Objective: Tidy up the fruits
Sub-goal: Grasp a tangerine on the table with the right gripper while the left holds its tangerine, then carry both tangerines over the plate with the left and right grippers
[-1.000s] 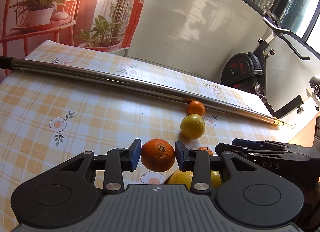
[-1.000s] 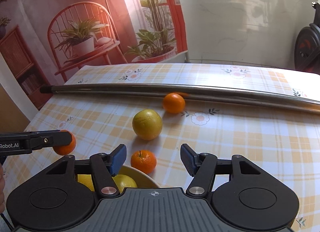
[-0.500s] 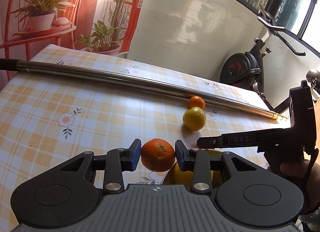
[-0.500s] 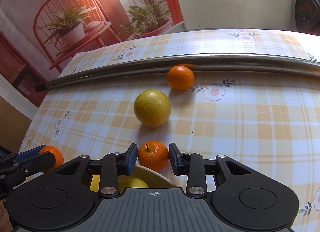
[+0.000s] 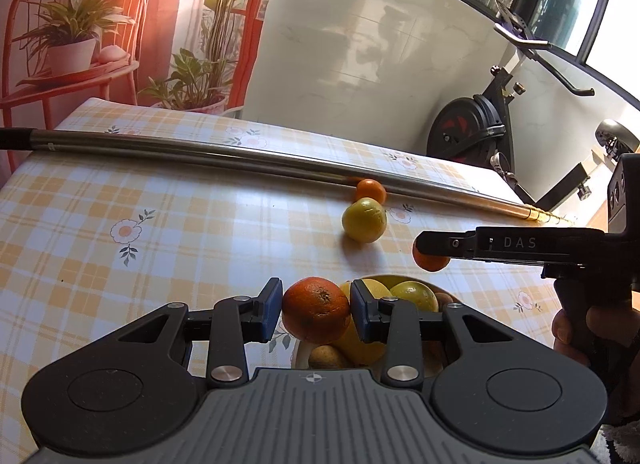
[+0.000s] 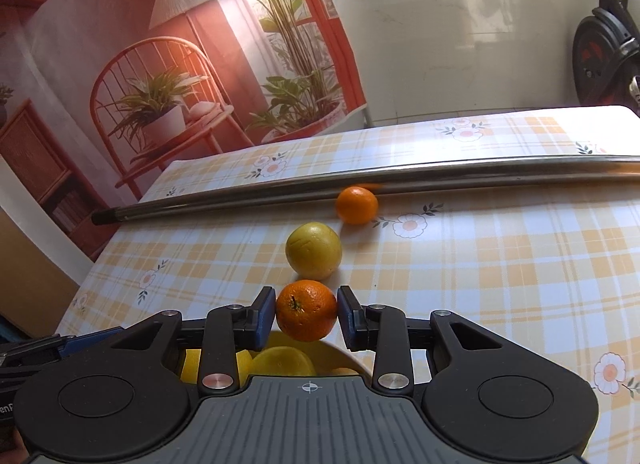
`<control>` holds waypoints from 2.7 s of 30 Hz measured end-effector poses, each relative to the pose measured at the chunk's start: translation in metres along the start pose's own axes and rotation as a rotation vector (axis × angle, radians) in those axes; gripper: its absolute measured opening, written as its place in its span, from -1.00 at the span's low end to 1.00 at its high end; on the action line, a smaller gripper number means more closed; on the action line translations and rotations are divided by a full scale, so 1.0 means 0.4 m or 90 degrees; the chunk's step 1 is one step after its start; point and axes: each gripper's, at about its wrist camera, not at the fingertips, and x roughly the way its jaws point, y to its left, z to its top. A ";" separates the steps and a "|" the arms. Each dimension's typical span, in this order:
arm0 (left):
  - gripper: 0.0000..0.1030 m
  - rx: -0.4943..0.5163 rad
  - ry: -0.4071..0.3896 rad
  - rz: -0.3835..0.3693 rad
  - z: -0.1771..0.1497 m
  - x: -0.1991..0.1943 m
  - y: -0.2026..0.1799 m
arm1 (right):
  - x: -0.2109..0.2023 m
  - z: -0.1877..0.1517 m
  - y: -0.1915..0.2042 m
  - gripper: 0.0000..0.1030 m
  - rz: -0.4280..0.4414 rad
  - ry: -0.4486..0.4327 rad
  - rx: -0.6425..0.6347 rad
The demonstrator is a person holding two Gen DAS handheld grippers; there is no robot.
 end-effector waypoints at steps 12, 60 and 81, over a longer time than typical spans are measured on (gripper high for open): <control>-0.25 0.027 0.010 -0.003 -0.055 -0.051 -0.044 | -0.155 -0.112 -0.013 -0.40 0.004 -0.047 0.014; -0.24 0.148 0.065 -0.015 -0.094 -0.007 -0.137 | -0.254 -0.208 -0.045 -0.40 -0.004 -0.042 0.053; -0.24 0.092 0.014 0.011 -0.102 -0.057 -0.107 | -0.240 -0.214 -0.018 -0.35 0.018 -0.021 0.020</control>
